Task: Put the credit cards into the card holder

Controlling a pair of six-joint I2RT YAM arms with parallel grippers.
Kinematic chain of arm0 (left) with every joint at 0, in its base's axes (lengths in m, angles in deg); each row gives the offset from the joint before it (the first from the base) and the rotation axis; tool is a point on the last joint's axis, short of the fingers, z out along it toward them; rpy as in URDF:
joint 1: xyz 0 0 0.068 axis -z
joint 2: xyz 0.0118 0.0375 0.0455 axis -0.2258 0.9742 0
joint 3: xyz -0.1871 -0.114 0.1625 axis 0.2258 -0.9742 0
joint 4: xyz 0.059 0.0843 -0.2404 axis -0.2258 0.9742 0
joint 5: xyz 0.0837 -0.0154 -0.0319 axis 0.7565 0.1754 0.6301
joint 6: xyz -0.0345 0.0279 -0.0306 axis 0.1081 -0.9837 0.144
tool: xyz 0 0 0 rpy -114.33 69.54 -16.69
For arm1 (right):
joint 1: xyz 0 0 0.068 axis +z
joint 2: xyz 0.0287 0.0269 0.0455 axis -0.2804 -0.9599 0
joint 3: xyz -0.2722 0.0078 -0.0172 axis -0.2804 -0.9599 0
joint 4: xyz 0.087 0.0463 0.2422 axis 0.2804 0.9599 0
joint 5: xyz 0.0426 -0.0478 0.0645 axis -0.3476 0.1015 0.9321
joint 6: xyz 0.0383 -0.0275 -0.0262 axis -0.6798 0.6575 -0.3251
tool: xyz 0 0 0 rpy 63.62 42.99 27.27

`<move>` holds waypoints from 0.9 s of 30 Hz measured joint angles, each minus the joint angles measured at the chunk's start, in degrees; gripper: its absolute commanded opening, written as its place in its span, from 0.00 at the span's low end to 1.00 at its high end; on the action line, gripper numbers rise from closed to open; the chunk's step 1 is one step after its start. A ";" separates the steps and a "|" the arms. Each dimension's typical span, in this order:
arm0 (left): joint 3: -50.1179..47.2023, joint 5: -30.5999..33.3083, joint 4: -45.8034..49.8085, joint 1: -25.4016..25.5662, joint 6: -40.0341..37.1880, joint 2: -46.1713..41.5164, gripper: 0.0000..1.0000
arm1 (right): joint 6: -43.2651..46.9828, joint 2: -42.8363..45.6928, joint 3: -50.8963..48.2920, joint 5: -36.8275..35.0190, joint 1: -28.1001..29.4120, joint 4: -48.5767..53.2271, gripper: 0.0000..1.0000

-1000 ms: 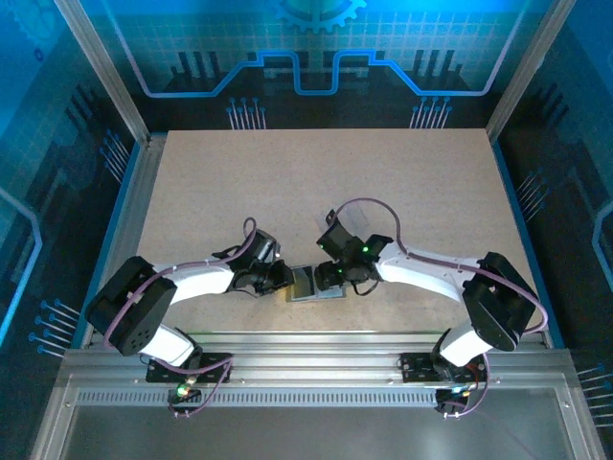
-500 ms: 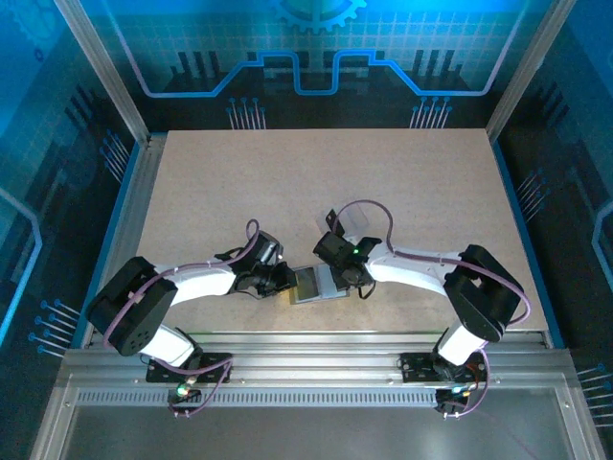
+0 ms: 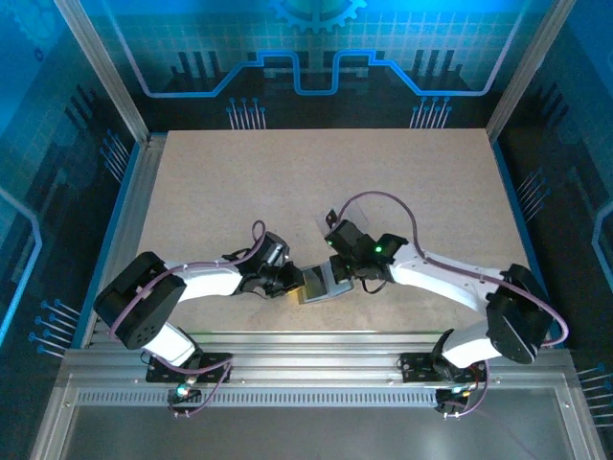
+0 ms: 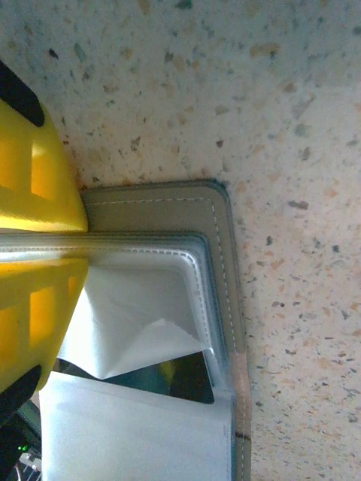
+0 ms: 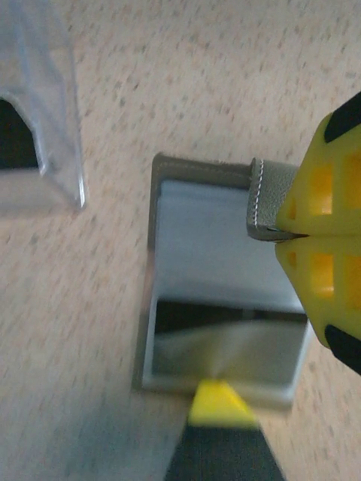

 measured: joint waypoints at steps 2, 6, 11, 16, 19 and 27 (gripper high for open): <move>0.15 -0.02 -0.11 0.28 0.63 0.13 0.21 | 0.09 0.39 0.00 3.67 -0.02 -1.95 0.00; 0.22 -0.31 -1.53 0.50 2.25 0.68 0.24 | -2.36 -2.82 -0.55 12.92 -0.28 -9.46 0.00; 0.22 -0.17 -1.57 0.55 3.61 0.33 0.36 | -7.63 -8.59 -4.13 21.66 -0.57 -21.46 0.00; -1.01 3.69 4.17 0.42 4.57 -5.33 0.46 | -10.84 -9.92 -5.05 25.09 -2.14 -28.13 0.00; -4.11 4.07 6.95 -0.66 4.61 -10.88 0.50 | -12.07 -12.37 -5.07 27.12 -2.03 -31.85 0.00; -8.61 3.98 15.61 -5.35 3.89 -28.20 0.55 | -12.85 -18.27 -3.65 27.32 -0.44 -32.89 0.00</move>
